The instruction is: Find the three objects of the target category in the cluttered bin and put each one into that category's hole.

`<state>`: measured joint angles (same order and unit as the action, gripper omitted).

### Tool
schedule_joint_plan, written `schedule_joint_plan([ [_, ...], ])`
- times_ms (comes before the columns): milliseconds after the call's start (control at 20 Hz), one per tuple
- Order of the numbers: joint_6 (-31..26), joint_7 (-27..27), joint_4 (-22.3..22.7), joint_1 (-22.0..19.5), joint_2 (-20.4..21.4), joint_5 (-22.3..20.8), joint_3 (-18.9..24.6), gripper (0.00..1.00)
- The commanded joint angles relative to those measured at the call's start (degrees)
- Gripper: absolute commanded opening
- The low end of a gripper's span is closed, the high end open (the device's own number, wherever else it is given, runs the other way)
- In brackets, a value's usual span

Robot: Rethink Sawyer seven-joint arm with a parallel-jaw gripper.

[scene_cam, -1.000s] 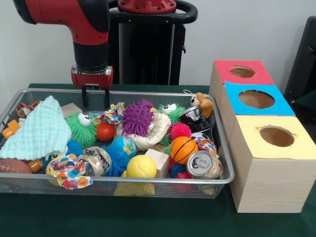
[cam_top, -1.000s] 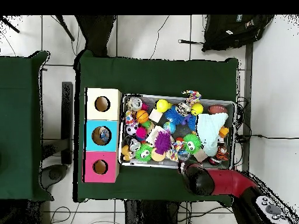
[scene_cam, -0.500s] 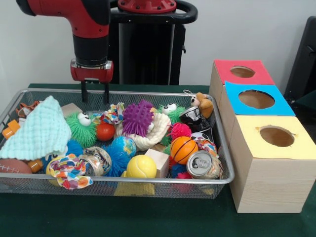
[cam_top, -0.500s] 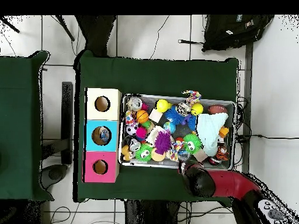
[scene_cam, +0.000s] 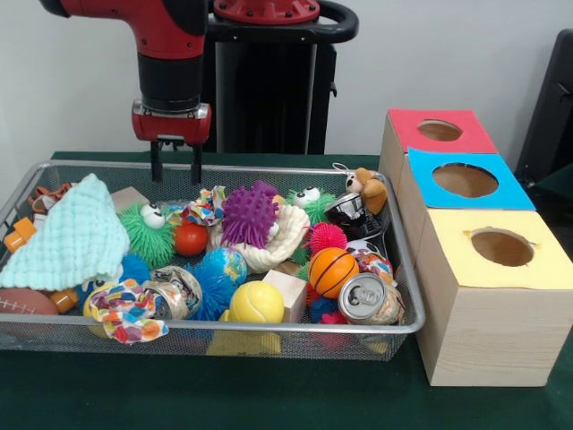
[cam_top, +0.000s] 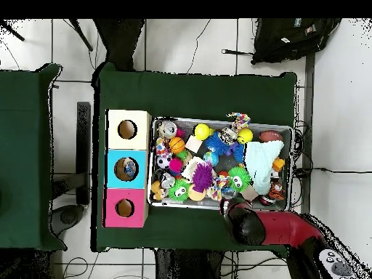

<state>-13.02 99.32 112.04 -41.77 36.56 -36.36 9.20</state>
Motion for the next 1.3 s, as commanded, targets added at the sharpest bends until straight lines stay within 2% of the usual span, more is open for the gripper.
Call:
schedule_joint_plan([
  [50, -5.48, 3.33, 0.37, 0.31, 2.85, 3.31, 2.80, 1.00],
  [650, -9.10, 0.46, 0.64, -1.24, 5.59, 5.37, 4.40, 1.00],
  [1300, -9.27, 0.31, 0.31, -1.33, 5.09, 5.25, 4.55, 1.00],
])
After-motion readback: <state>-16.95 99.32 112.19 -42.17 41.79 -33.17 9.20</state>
